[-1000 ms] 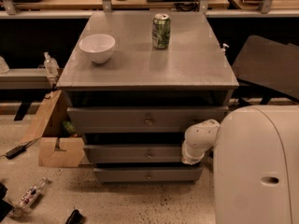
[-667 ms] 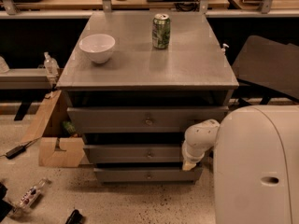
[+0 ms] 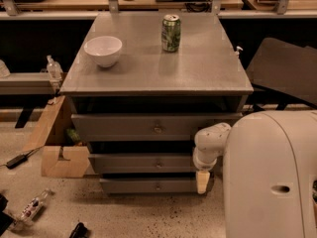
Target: Open middle drawer
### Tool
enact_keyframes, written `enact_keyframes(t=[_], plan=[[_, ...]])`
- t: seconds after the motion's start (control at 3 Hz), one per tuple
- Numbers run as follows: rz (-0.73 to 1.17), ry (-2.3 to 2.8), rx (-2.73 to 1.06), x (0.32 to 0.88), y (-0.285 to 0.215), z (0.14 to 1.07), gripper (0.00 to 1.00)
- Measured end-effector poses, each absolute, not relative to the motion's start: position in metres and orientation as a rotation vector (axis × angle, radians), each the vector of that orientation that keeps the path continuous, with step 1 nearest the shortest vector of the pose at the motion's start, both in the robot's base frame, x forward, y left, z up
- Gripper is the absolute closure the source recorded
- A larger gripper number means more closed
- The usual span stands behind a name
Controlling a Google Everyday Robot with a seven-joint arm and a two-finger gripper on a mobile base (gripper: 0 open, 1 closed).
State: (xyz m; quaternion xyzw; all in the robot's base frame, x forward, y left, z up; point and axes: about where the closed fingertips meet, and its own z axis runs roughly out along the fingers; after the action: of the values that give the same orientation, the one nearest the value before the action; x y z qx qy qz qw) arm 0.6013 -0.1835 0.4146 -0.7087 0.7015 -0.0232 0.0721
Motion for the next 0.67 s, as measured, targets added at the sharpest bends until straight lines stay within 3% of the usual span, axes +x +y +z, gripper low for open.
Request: enact_keyframes(t=[0.33, 0.67], plan=[[-0.070, 2.108, -2.130, 0.6013, -0.1835, 0.4146, 0.00], [-0.066, 2.109, -2.132, 0.6002, -0.1833, 0.4130, 0.15]])
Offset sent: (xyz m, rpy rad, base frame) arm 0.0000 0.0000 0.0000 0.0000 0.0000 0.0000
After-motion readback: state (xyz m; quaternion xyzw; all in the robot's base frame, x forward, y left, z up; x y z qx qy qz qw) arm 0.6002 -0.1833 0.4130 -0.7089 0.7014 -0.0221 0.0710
